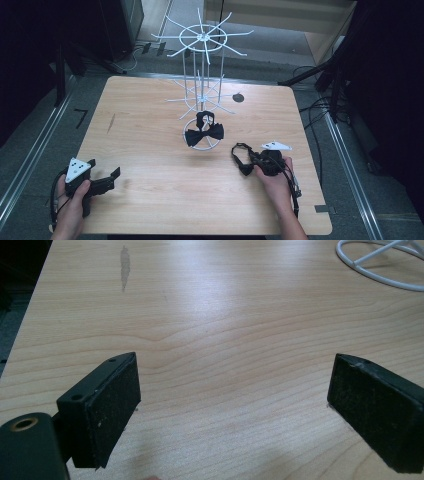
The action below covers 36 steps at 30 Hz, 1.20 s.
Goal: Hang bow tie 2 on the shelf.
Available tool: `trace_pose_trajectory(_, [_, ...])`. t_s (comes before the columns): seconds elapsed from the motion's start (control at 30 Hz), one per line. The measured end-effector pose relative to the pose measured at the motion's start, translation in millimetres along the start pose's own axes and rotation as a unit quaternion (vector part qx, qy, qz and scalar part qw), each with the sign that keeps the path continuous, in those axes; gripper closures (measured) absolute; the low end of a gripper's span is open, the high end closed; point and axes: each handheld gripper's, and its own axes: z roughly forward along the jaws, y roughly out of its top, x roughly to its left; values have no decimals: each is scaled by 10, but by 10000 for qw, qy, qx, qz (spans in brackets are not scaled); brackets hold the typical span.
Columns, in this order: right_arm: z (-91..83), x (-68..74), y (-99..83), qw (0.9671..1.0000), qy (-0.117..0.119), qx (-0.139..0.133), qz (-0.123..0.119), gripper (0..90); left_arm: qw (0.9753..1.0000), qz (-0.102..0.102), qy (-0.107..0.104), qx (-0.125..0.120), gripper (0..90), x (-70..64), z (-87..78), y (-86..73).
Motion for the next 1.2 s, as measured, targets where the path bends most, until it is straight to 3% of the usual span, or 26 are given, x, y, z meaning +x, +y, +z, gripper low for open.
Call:
trace_pose_trajectory(0.1, [1,13,0,10000,-21,9,-34,759,10000,36,6,13,72,-5,2,1])
trace_pose_trajectory(0.3, [6,24,13,9997,157,56,-155,885,10000,33,-3,9,72,-3,2,1])
trace_pose_trajectory(0.5, [-5,55,20,9995,106,35,-298,900,10000,30,-11,14,72,-2,1,1])
trace_pose_trajectory(0.77, [-125,118,66,9983,-31,-459,-356,900,10000,36,-6,4,72,-4,2,1])
trace_pose_trajectory(1.1, [-314,184,112,9926,-204,-1083,-505,900,10000,35,-4,12,72,-4,2,1])
trace_pose_trajectory(1.2, [-342,193,124,9916,-225,-1156,-539,900,10000,37,-4,11,72,-4,2,1])
